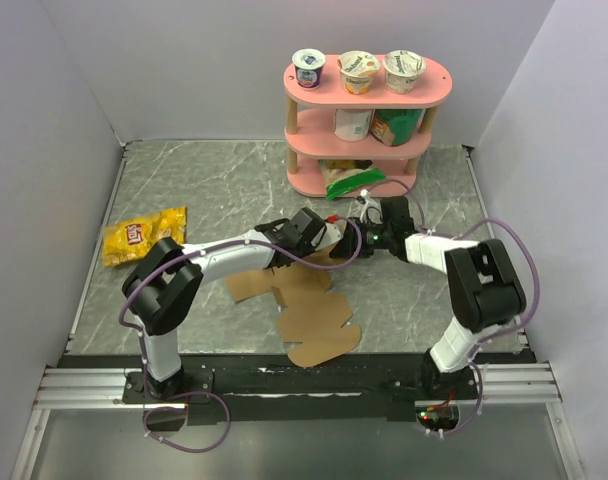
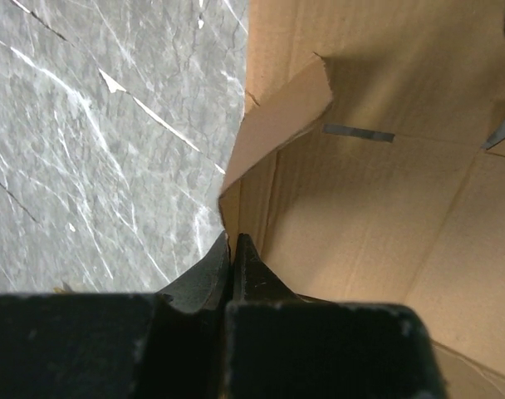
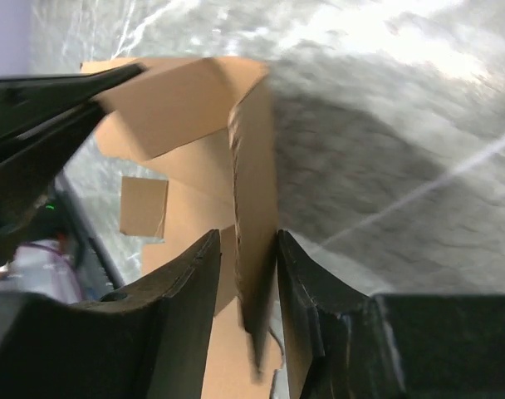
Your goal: Fold the paper box
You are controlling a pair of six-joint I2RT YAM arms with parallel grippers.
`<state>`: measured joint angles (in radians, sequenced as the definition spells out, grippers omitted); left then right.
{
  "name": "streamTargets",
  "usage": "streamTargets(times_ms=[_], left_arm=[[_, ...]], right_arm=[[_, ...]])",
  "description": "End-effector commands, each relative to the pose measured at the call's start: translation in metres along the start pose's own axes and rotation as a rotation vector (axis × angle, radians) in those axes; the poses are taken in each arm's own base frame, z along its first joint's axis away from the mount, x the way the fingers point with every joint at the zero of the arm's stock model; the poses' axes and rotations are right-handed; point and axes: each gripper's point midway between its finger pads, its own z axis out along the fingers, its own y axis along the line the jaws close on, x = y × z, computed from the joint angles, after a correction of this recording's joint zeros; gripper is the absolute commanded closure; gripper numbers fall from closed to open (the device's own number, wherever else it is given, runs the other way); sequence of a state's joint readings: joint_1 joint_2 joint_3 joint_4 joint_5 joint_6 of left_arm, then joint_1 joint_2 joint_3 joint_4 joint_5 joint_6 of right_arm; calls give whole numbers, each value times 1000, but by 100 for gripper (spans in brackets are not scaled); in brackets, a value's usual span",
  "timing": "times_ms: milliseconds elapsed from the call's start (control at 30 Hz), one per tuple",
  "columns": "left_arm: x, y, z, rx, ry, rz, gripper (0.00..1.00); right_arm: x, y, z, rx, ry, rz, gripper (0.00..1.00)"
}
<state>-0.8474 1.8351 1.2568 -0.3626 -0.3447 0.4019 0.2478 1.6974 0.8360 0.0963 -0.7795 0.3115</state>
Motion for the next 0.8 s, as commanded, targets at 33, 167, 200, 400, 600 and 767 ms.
streamTargets(times_ms=[33, 167, 200, 400, 600, 767], left_arm=[[-14, -11, -9, 80, -24, -39, 99], [-13, -12, -10, 80, -28, -48, 99], [-14, -11, -11, 72, -32, -52, 99], [-16, -14, -13, 46, -7, -103, 98], [-22, -10, -18, 51, 4, -234, 37], [-32, 18, -39, 55, -66, -355, 1]], right_arm=[[-15, 44, -10, 28, -112, -215, 58], [-5, 52, -12, 34, -135, -199, 58], [-3, 52, -11, 43, -132, -196, 58], [8, 41, 1, 124, -167, -141, 58], [11, 13, -1, 268, -219, -11, 85], [14, 1, -13, 358, -215, -42, 89]])
